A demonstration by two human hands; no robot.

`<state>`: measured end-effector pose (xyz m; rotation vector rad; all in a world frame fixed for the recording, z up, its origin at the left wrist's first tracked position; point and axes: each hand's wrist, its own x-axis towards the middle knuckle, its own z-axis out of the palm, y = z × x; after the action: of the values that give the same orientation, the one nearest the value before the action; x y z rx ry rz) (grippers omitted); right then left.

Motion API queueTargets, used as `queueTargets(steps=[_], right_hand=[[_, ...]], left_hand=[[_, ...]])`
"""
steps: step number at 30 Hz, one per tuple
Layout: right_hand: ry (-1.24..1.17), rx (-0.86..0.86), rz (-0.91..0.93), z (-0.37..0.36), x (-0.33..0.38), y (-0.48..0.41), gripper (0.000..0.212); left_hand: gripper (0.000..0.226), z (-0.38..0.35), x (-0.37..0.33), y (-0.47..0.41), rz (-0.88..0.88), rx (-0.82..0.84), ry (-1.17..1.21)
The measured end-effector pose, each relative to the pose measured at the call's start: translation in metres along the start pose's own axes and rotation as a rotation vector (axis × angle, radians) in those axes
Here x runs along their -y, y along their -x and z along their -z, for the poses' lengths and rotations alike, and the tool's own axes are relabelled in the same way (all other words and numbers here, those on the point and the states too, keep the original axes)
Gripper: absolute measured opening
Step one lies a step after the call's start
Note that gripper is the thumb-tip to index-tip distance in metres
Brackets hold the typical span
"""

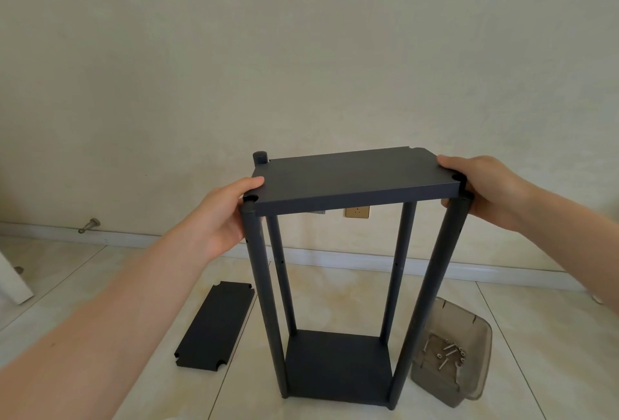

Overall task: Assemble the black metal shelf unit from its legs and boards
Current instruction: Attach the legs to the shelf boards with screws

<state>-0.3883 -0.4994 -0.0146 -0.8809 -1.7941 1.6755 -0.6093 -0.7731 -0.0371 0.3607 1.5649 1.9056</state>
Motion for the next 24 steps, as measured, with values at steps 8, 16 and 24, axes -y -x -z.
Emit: queueTargets(steps=[8,16,24], right_hand=[[-0.006,-0.031,-0.042,-0.001,0.002,0.001,0.022],[-0.018,-0.006,-0.163,-0.003,0.014,-0.003,0.01],[0.091,0.092,-0.15,0.005,0.01,-0.001,0.033]], left_hand=[[0.01,0.0,0.004,-0.001,-0.003,-0.048,0.016],[0.013,0.0,0.005,-0.002,-0.045,-0.064,0.001],[0.013,-0.004,0.005,-0.007,-0.04,-0.078,0.015]])
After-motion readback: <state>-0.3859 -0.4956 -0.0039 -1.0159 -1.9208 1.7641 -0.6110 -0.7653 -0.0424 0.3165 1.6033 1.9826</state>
